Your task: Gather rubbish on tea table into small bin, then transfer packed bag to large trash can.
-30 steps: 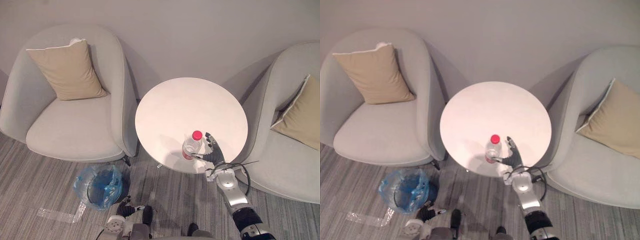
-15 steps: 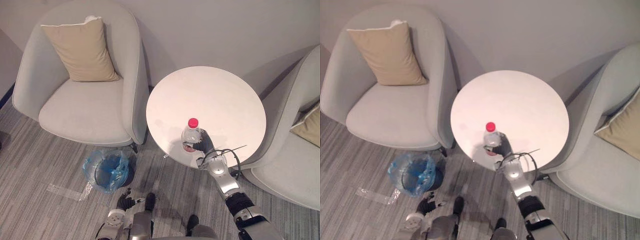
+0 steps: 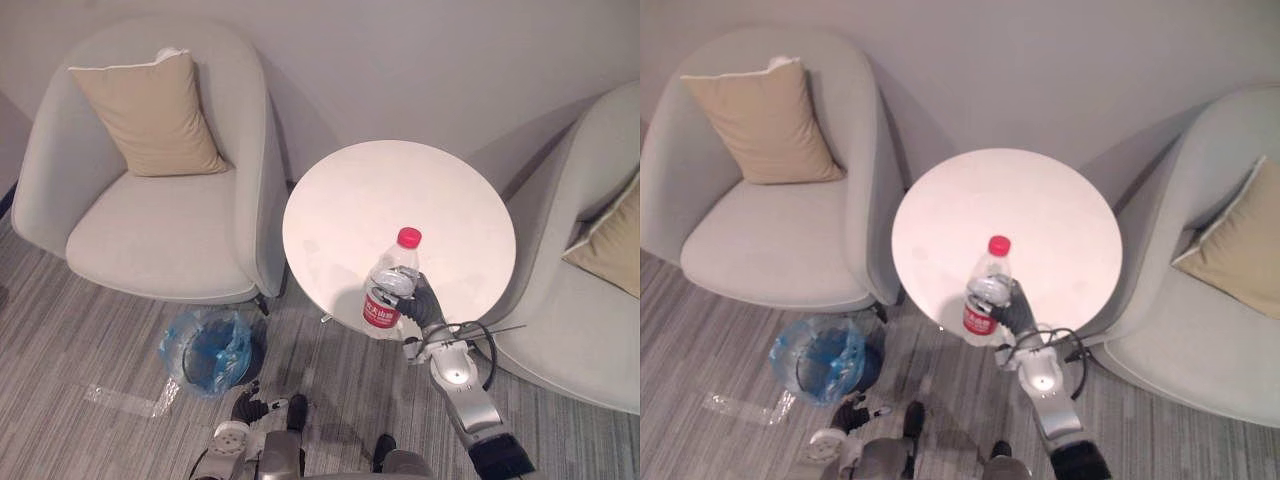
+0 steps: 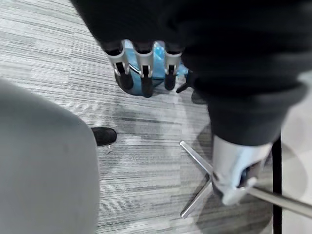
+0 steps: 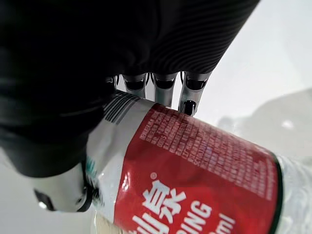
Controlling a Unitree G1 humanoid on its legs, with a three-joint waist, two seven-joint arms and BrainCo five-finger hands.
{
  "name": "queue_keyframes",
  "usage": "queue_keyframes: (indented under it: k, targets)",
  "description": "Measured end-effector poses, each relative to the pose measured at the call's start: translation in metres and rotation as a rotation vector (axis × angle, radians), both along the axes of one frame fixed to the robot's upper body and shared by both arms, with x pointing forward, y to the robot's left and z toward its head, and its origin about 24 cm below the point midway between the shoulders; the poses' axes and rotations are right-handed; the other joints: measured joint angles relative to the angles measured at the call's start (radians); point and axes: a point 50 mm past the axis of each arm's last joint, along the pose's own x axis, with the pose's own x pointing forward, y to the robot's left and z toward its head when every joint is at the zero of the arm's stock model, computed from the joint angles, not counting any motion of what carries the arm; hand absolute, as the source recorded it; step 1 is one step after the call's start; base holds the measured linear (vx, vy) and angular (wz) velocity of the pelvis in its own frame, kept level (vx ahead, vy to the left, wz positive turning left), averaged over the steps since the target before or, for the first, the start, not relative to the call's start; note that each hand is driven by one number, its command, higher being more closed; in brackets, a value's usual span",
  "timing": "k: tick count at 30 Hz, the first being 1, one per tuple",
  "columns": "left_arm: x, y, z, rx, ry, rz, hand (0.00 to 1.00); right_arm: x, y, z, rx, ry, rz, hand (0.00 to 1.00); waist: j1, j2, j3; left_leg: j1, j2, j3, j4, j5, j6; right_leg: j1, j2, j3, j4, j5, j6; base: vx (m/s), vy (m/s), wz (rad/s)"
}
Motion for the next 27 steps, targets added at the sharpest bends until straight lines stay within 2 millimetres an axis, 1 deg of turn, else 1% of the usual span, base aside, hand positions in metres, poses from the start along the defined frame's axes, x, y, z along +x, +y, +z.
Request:
queue_keyframes:
  k: [1,3,6,9,15,17,18,20,21,22,23,24,25,26,27]
  targets:
    - [-0.001,0.000,-0.001,0.001,0.004,-0.001,0.00,-0.003,-0.001,-0.001,0.000,0.006,-0.001,1.00,-0.001,0.000,-0.002,0.005,0.001,0.005,-0.002,0.000,0.000,0.001,0.001,0.003,0.001,0.000,0.000,-0.07,-0.006,-0.27]
    - [-0.008,0.002,-0.004,0.007,0.035,-0.001,0.00,-0.018,-0.002,-0.010,0.019,0.046,-0.015,1.00,-0.013,-0.010,-0.041,0.010,0.004,0.014,-0.005,0.000,0.000,-0.002,0.006,0.018,-0.001,0.001,0.000,-0.05,-0.001,-0.16]
    - [-0.014,0.004,-0.007,0.013,0.056,-0.008,0.00,-0.028,-0.004,-0.014,0.000,0.067,-0.015,1.00,-0.024,-0.018,-0.070,0.026,0.009,0.028,-0.006,-0.001,-0.002,0.005,0.010,0.029,-0.003,0.003,0.000,-0.02,-0.009,-0.12]
    - [-0.018,0.002,-0.008,0.010,0.066,-0.018,0.00,-0.033,-0.007,-0.012,-0.011,0.051,-0.025,1.00,-0.025,-0.011,-0.090,0.033,0.011,0.045,-0.006,-0.001,-0.002,0.010,0.012,0.048,-0.019,0.018,0.003,-0.04,0.003,-0.19]
    - [-0.023,0.000,-0.010,0.014,0.089,-0.039,0.00,-0.034,-0.007,-0.012,-0.047,0.047,-0.024,1.00,-0.042,-0.005,-0.098,0.068,0.010,0.051,-0.005,-0.001,-0.002,0.044,0.011,0.054,-0.029,0.025,0.003,-0.06,0.003,-0.05]
    - [-0.023,-0.003,-0.011,0.013,0.092,-0.055,0.00,-0.035,-0.008,-0.012,-0.047,0.047,-0.027,1.00,-0.043,0.004,-0.105,0.064,0.009,0.046,-0.002,-0.001,-0.002,0.044,0.011,0.051,-0.031,0.026,0.003,-0.07,-0.005,0.08]
    - [-0.023,-0.005,-0.011,0.011,0.092,-0.070,0.00,-0.037,-0.008,-0.010,-0.046,0.038,-0.031,1.00,-0.044,0.014,-0.105,0.046,0.007,0.033,0.010,-0.001,-0.002,0.042,0.011,0.038,-0.034,0.029,0.003,-0.06,-0.009,0.34]
    - [-0.023,-0.007,-0.011,0.006,0.088,-0.075,0.00,-0.038,-0.008,-0.006,-0.044,0.016,-0.038,1.00,-0.050,0.027,-0.100,0.008,0.003,-0.006,0.032,0.002,-0.002,0.040,0.011,-0.004,-0.035,0.031,0.003,-0.07,-0.032,0.61]
    - [-0.020,-0.010,-0.010,-0.003,0.079,-0.076,0.00,-0.037,-0.008,-0.004,-0.046,0.005,-0.044,1.00,-0.047,0.041,-0.091,-0.020,0.004,-0.037,0.050,0.010,-0.004,0.039,0.013,-0.038,-0.035,0.032,0.002,-0.06,-0.047,0.69]
    - [-0.019,-0.011,-0.010,-0.008,0.077,-0.079,0.00,-0.036,-0.008,-0.004,-0.048,-0.001,-0.048,1.00,-0.047,0.048,-0.087,-0.033,0.003,-0.049,0.057,0.012,-0.005,0.039,0.014,-0.054,-0.033,0.032,0.002,-0.08,-0.045,0.85]
    - [-0.015,-0.015,-0.009,-0.020,0.063,-0.081,0.00,-0.033,-0.008,-0.001,-0.054,-0.016,-0.056,1.00,-0.042,0.067,-0.071,-0.058,0.006,-0.061,0.072,0.018,-0.011,0.032,0.018,-0.083,-0.021,0.030,0.000,-0.10,-0.036,0.69]
    - [-0.013,-0.019,-0.007,-0.029,0.051,-0.087,0.00,-0.030,-0.007,0.000,-0.076,-0.030,-0.054,1.00,-0.029,0.087,-0.066,-0.103,0.007,-0.062,0.096,0.041,-0.015,0.006,0.022,-0.101,0.009,0.024,-0.010,-0.12,-0.032,0.69]
    - [-0.011,-0.020,-0.007,-0.033,0.044,-0.088,0.00,-0.028,-0.006,0.002,-0.080,-0.039,-0.054,1.00,-0.028,0.095,-0.063,-0.129,0.006,-0.060,0.115,0.059,-0.017,-0.010,0.022,-0.115,0.021,0.022,-0.014,-0.16,-0.035,0.68]
    - [-0.009,-0.021,-0.005,-0.036,0.028,-0.097,0.00,-0.023,-0.006,0.004,-0.083,-0.054,-0.059,1.00,-0.027,0.098,-0.061,-0.171,0.001,-0.062,0.092,0.130,-0.035,-0.044,0.023,-0.141,0.025,0.023,-0.031,-0.22,-0.036,0.79]
    - [-0.006,-0.023,-0.004,-0.035,0.016,-0.106,0.00,-0.020,-0.006,0.005,-0.090,-0.066,-0.068,1.00,-0.029,0.086,-0.051,-0.181,0.008,-0.016,0.063,0.147,-0.033,-0.066,0.001,-0.195,0.013,0.036,-0.051,-0.23,-0.016,0.74]
